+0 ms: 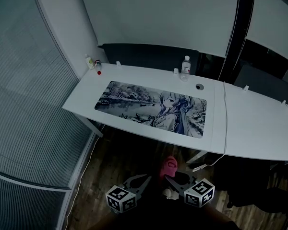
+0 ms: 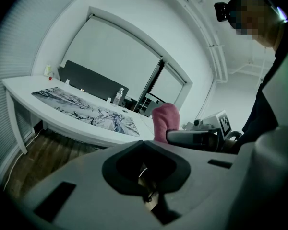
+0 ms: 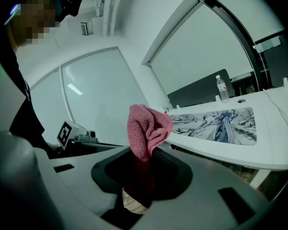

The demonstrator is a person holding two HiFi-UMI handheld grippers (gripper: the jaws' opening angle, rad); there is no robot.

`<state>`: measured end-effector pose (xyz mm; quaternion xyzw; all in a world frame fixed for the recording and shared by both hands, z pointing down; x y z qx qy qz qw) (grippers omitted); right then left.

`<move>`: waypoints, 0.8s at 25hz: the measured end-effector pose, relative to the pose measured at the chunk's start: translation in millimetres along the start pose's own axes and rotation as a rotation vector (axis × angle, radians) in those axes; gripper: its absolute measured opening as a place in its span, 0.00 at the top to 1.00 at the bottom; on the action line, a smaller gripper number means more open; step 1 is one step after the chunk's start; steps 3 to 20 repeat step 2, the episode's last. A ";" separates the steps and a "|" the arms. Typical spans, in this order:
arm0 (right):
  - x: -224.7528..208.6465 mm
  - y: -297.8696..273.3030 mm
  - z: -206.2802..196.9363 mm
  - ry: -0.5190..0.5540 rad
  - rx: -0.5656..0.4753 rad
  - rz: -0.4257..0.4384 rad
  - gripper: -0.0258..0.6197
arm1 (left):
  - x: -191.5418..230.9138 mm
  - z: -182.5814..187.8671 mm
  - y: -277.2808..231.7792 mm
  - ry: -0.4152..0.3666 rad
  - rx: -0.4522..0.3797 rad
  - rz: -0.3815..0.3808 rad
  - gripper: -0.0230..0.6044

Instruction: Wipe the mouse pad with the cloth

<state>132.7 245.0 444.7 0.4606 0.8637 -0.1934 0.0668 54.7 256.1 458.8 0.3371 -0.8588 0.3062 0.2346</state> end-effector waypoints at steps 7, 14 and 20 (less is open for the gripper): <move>2.8 0.3 -0.8 -0.002 -0.001 0.002 0.79 | -0.1 -4.1 1.3 0.004 0.006 -0.001 0.95; 2.8 0.3 -0.8 -0.002 -0.001 0.002 0.79 | -0.1 -4.1 1.3 0.004 0.006 -0.001 0.95; 2.8 0.3 -0.8 -0.002 -0.001 0.002 0.79 | -0.1 -4.1 1.3 0.004 0.006 -0.001 0.95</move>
Point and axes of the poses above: the fingertips, and each gripper's own axes: y backward along the fingers, x to its left, z out of its top, the point moved 1 cm from there along y, backward along the fingers, and after that the axes turned 11 degrees about y, right-handed, at the moved point
